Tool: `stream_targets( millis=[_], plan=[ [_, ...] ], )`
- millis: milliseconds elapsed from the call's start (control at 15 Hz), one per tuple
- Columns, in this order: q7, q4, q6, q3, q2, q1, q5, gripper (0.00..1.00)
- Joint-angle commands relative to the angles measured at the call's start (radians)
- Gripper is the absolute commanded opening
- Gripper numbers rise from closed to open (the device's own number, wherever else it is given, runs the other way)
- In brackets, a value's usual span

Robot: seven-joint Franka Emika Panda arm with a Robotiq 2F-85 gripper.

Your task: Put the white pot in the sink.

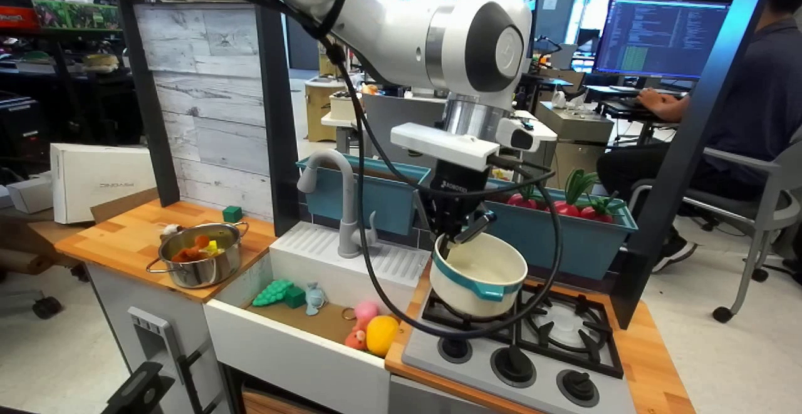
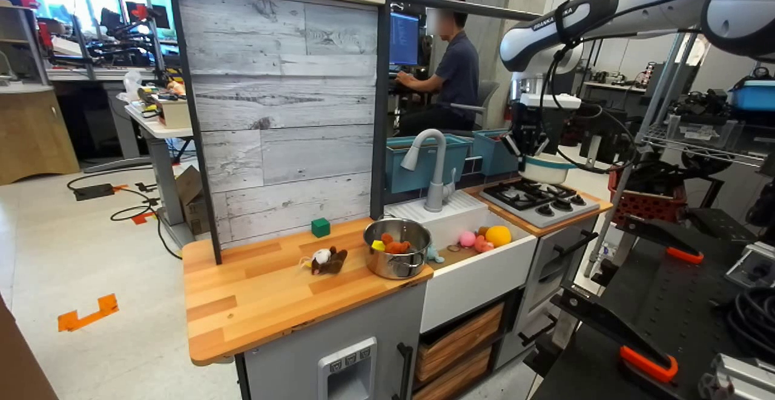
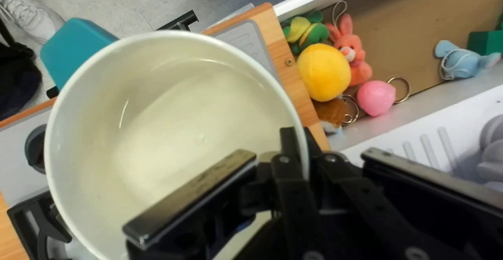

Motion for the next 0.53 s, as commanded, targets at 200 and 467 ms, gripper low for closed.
stream_targets(
  millis=[200,467],
  plan=[
    [-0.075,0.005,-0.063,0.064,-0.063,0.054,0.028,0.01],
    [-0.16,0.005,-0.123,0.101,-0.105,0.138,0.024,0.01]
  ],
)
